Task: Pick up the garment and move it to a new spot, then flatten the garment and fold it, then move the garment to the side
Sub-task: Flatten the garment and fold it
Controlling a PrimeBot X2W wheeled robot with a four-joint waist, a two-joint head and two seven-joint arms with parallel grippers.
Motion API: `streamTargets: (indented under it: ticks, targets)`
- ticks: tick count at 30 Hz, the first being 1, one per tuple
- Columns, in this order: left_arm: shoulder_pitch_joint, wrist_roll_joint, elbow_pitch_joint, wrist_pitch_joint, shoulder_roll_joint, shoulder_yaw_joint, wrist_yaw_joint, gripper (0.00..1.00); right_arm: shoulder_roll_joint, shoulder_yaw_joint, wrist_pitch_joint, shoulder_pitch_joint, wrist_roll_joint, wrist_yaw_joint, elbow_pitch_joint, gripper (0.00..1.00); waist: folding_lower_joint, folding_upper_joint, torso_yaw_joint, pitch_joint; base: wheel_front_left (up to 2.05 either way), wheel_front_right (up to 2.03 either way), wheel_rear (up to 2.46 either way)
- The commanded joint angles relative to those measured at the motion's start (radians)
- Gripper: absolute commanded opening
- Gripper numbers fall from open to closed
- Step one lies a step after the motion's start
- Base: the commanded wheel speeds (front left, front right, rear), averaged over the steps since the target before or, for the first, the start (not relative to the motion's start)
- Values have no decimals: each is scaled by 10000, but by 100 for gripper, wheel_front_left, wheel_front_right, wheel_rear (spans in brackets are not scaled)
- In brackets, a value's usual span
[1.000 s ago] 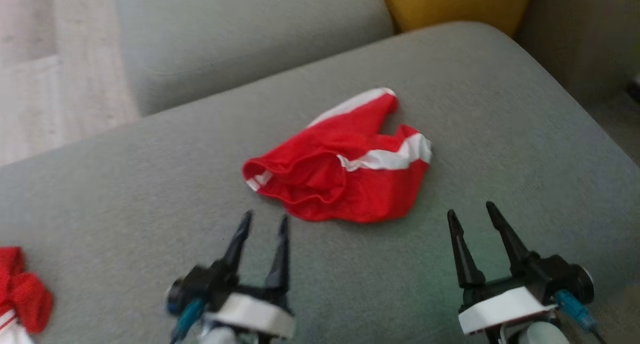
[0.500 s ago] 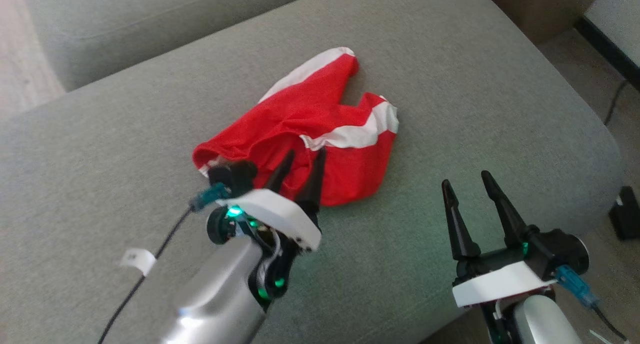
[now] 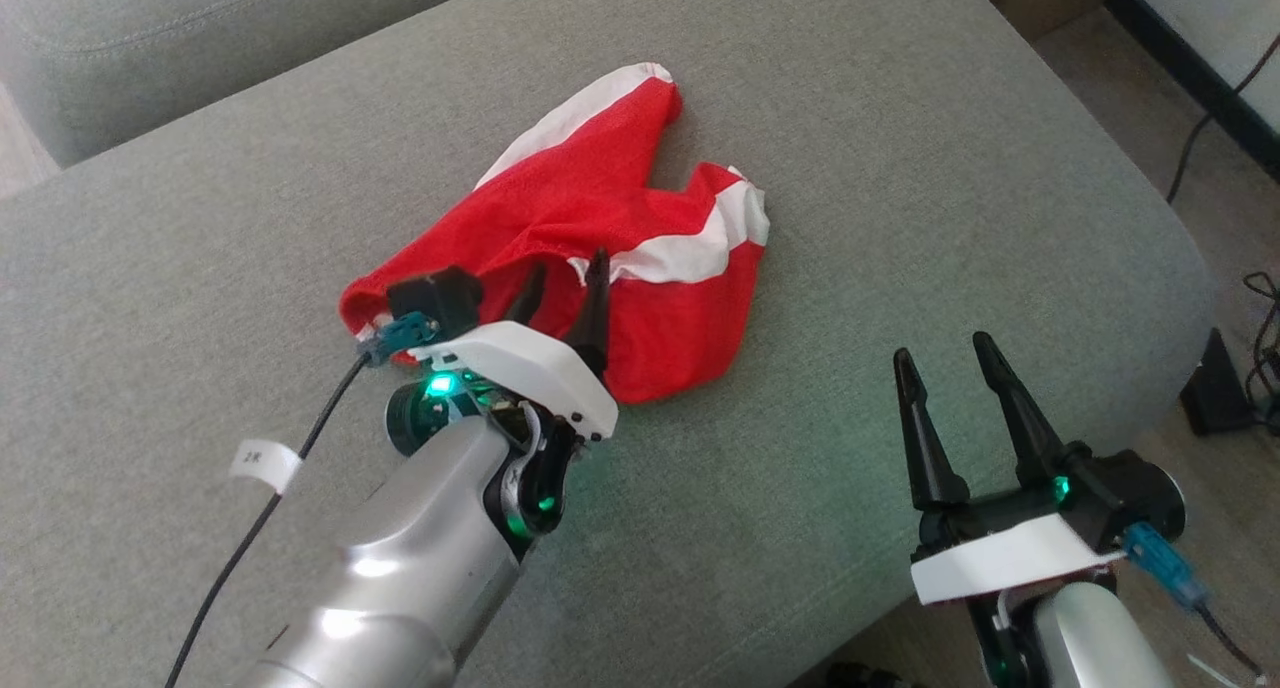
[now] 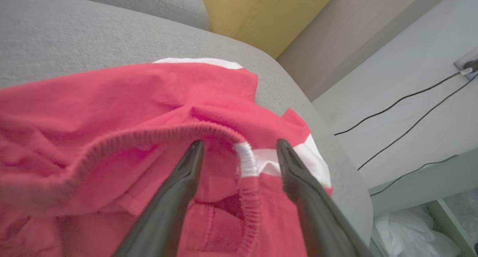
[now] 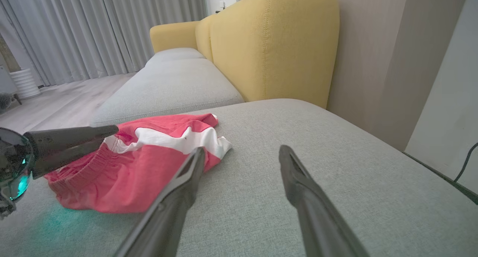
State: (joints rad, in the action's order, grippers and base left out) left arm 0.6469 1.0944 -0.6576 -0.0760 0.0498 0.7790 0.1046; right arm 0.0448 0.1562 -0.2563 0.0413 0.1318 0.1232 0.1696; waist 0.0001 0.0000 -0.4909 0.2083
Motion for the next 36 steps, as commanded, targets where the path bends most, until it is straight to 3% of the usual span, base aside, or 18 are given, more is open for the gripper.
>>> streamTargets:
  ticks: [1, 2, 4, 6, 14, 17, 24, 27, 36]
  targets:
    - [460, 64, 157, -75, 5, -118, -61, 100, 54, 223, -55, 343, -26, 75, -287, 100, -1, 0, -25, -27, 0, 0, 0]
    - [476, 160, 74, -33, 5, -10, -116, 99, 54, 217, -55, 344, -37, 75, -287, 100, -1, 0, -42, -41, 0, 0, 0]
    - [558, 237, -53, -86, 5, 193, -225, 46, 54, 195, -55, 345, -52, 75, -288, 100, -1, 0, -63, -58, 0, 0, 0]
    - [639, 292, -211, -271, 5, 295, -289, 0, 54, 197, -55, 345, -52, 75, -284, 100, -1, 0, -88, -78, 0, 0, 0]
    - [701, 412, -519, -796, 5, 738, -994, 0, 54, 117, -55, 182, -38, 75, -349, 100, -1, 0, 149, -298, 0, 0, 0]
    - [329, 332, -460, -1180, 121, 725, -987, 0, 54, 0, -55, 18, -25, 75, -349, 100, -1, 0, 522, -496, 0, 0, 0]
    - [-1035, -47, 515, -1712, 843, 602, -588, 0, 54, -260, -55, -332, -79, 75, -327, 100, -1, 0, 1823, -813, 0, 0, 0]
    - [-1924, -684, 1405, -1819, 1702, 484, 60, 0, 54, -269, -55, -481, -122, 75, -272, 100, -1, 0, 2705, -986, 0, 0, 0]
    - [-2856, -1636, 3269, -1854, 3195, -487, 1059, 0, 54, 11, -55, -610, -246, 75, 229, 100, -1, 0, 4152, -1108, 0, 0, 0]
